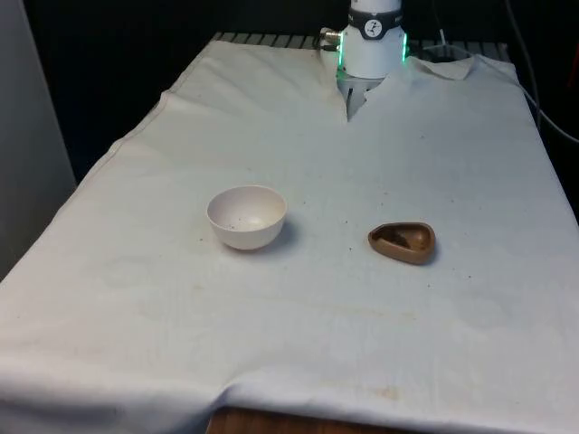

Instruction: Pour the coffee beans from the cup into the bowl.

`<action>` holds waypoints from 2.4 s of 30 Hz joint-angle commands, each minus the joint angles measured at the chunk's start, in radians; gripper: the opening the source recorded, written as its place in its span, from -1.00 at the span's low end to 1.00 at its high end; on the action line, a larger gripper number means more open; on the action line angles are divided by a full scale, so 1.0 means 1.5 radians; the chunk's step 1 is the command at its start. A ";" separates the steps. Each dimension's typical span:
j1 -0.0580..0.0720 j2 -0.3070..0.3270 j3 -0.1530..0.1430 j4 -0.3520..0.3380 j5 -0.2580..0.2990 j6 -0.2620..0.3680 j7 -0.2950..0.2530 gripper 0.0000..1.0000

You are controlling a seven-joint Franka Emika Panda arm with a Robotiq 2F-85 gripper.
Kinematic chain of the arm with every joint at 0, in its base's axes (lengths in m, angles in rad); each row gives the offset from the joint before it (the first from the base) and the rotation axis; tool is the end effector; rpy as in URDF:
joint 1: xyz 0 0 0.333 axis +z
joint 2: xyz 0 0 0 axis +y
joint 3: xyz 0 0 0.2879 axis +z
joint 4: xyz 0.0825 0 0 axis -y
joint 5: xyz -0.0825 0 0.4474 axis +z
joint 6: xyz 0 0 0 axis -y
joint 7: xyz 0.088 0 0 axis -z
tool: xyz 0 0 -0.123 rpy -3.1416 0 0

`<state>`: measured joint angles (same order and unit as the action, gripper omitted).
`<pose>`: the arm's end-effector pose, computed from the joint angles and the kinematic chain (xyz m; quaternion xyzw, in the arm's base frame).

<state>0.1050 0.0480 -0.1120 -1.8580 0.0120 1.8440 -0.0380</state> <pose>0.6260 -0.0027 0.4193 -0.9994 -0.0137 0.0308 0.0037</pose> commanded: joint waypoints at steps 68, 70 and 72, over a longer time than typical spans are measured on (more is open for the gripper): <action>0.001 0.099 0.105 0.002 -0.078 0.189 0.177 1.00; 0.001 0.107 0.107 0.010 -0.079 0.190 0.181 1.00; 0.001 0.113 0.108 0.017 -0.080 0.191 0.183 1.00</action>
<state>0.1050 0.2070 0.0500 -1.8420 -0.1000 2.1240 0.2250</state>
